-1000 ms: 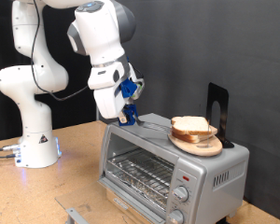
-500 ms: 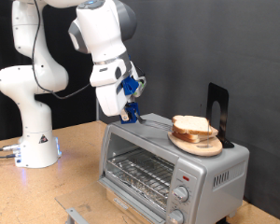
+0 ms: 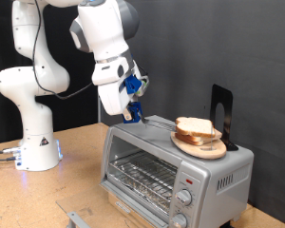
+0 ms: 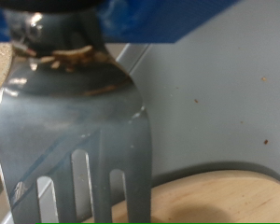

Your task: Make a piece of toast with the oven

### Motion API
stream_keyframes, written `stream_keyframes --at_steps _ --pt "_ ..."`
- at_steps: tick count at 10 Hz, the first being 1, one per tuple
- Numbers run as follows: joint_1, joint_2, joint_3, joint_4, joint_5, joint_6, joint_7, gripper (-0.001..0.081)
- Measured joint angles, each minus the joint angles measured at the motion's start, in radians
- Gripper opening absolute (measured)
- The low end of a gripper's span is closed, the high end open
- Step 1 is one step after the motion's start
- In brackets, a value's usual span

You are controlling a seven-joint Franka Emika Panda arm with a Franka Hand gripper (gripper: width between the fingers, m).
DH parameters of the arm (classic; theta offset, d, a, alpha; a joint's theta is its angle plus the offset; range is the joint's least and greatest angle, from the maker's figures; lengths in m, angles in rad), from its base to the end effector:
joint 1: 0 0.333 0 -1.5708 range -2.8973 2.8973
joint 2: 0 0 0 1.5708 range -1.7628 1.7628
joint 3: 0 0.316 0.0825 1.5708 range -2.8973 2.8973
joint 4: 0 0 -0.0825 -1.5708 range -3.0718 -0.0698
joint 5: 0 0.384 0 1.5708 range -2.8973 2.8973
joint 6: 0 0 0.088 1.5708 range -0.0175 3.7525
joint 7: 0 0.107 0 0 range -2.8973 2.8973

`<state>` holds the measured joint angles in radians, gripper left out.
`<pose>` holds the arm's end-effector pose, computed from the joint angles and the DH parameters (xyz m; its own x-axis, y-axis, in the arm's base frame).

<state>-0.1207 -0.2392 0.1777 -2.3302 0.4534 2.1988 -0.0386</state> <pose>0.4790 0.0449 0.4439 0.9827 -0.1686 0.0764 -0.1334 -0.9314 -0.3386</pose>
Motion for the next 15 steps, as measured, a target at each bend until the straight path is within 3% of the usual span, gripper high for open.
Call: stream_keyframes --at_steps 9,15 --pt "0.000 -0.018 0.021 -0.012 -0.002 -0.003 0.034 0.0466" --pt "0.000 0.020 0.054 0.013 -0.004 -0.003 0.069 0.0466"
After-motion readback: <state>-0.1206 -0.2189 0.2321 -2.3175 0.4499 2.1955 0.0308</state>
